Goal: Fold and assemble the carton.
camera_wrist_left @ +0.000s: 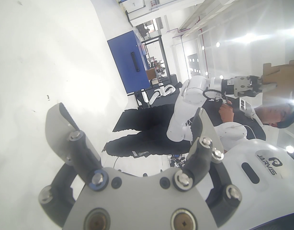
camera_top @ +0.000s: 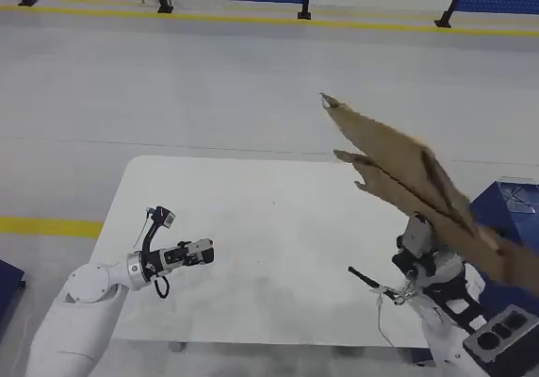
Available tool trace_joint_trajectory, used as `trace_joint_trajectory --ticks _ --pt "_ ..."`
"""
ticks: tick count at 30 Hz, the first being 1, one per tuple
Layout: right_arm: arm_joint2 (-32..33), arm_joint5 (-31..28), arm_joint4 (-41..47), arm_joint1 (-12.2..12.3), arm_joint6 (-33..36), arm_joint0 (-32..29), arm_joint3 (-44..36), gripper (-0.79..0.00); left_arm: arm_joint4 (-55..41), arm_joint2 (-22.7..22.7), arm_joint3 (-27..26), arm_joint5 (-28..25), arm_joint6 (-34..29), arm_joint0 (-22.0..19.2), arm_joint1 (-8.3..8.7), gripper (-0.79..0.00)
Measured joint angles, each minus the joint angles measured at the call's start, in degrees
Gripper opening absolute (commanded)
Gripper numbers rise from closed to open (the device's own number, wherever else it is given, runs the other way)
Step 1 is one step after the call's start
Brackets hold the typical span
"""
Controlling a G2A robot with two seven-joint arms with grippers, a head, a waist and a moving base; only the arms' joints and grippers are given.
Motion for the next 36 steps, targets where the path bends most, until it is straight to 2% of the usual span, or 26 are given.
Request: trace_joint_trajectory --ticks 3,8,12,17,19,22,25,28,30,33,36 --pt "-2.03 -9.34 18.63 0.15 10.83 -1.39 -0.04 -0.785 0.0 0.0 0.0 0.0 0.0 0.0 0.0 0.0" --pt "-3.33 -15.06 43.4 1.12 32.15 -3.74 -1.3 -0.785 0.0 0.0 0.0 0.0 0.0 0.0 0.0 0.0" --pt "-3.69 -13.93 58.47 2.14 47.29 -6.16 -1.89 -0.785 0.0 0.0 0.0 0.0 0.0 0.0 0.0 0.0" --pt "-3.27 -6.5 75.37 3.39 67.48 -8.11 -2.75 -0.785 0.0 0.0 0.0 0.0 0.0 0.0 0.0 0.0" --pt "-3.21 -6.7 76.26 3.38 69.22 -8.08 -2.75 -0.785 0.0 0.0 0.0 0.0 0.0 0.0 0.0 0.0" --pt "-3.23 -7.06 74.46 3.36 66.64 -8.06 -2.73 -0.785 0.0 0.0 0.0 0.0 0.0 0.0 0.0 0.0" --pt "-4.38 -5.61 75.92 3.31 67.65 -8.74 -2.29 -0.785 -0.02 -0.03 0.0 0.03 0.03 0.02 0.0 0.0" --pt "-5.44 3.33 85.68 3.58 74.7 -7.69 -0.06 -0.785 -4.0 -2.03 -1.19 1.83 2.78 0.58 0.1 0.0" --pt "-4.45 9.53 91.09 3.93 80.12 -6.45 2.08 -0.785 -8.43 -4.99 -2.87 0.35 4.4 1.22 0.45 0.0" --pt "-3.6 16.02 93.25 4.31 86.02 -5.59 4.27 -0.785 -11.34 -8.09 -5.52 -1.72 3.72 2.52 0.98 0.0" --pt "-3.57 19.76 90.97 4.68 91.02 -4.95 5.07 -0.785 -10.24 -8.54 -7.83 -0.25 1.68 3.36 1.4 0.0"
